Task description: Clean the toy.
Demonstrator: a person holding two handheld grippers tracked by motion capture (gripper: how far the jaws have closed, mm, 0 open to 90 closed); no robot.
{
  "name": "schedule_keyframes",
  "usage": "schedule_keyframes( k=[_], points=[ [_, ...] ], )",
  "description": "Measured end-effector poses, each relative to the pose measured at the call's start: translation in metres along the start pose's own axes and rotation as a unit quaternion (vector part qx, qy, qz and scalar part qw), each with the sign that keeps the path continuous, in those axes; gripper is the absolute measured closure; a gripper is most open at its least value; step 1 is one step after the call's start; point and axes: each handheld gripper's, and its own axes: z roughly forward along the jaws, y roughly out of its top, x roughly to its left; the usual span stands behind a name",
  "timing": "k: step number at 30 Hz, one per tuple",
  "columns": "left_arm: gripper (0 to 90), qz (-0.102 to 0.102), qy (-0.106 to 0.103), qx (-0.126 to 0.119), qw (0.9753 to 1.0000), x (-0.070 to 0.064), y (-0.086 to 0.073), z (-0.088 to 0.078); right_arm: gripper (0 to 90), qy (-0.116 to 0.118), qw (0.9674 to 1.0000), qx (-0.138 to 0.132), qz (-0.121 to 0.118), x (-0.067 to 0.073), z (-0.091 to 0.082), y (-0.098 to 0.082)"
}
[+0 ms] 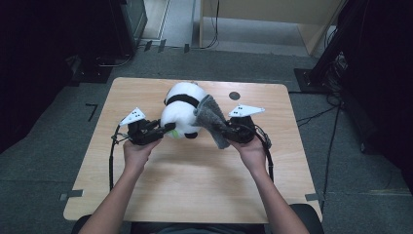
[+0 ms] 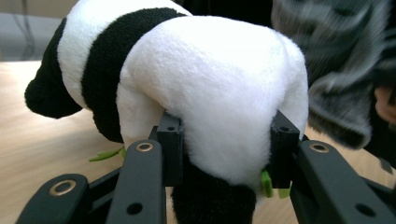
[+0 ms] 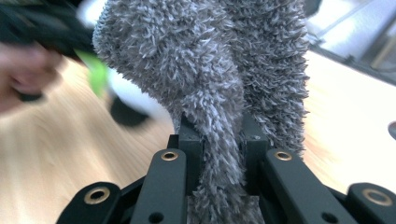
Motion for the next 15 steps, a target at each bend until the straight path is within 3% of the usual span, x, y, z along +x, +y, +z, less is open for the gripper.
schedule_keyframes(
  k=[5, 9, 15],
  points=[
    [59.3, 0.018, -0.015, 0.023, 0.9995, -0.015, -0.004, 0.016, 76.7, 0.024, 0.9996, 0.0, -0.013, 0.021, 0.006, 0.007],
    [59.3, 0.015, -0.008, 0.028, 0.9995, -0.014, -0.005, 0.017, 76.6, 0.014, 0.9994, 0.016, -0.029, 0.032, 0.015, 0.005],
    [59.4, 0.014, 0.006, 0.03, 0.9994, -0.014, -0.005, 0.016, 77.3, 0.028, 0.9989, 0.027, -0.027, 0.042, 0.026, 0.003]
  ],
)
